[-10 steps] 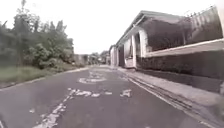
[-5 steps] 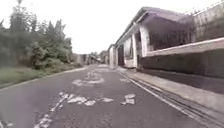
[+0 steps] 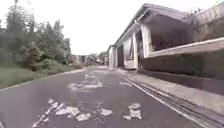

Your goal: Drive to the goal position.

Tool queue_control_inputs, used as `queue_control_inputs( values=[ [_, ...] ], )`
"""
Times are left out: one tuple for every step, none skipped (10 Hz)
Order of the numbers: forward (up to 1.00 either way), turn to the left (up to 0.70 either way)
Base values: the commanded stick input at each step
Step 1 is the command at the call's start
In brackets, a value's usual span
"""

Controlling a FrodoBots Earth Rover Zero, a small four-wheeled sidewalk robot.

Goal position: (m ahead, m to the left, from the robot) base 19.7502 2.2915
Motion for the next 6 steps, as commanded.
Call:
queue_control_inputs(
  values=[
    [0.70,0.00],
    [0.70,0.00],
    [0.70,0.00],
    [0.70,0.00],
    [0.70,0.00],
    [0.70,0.00]
  ],
)
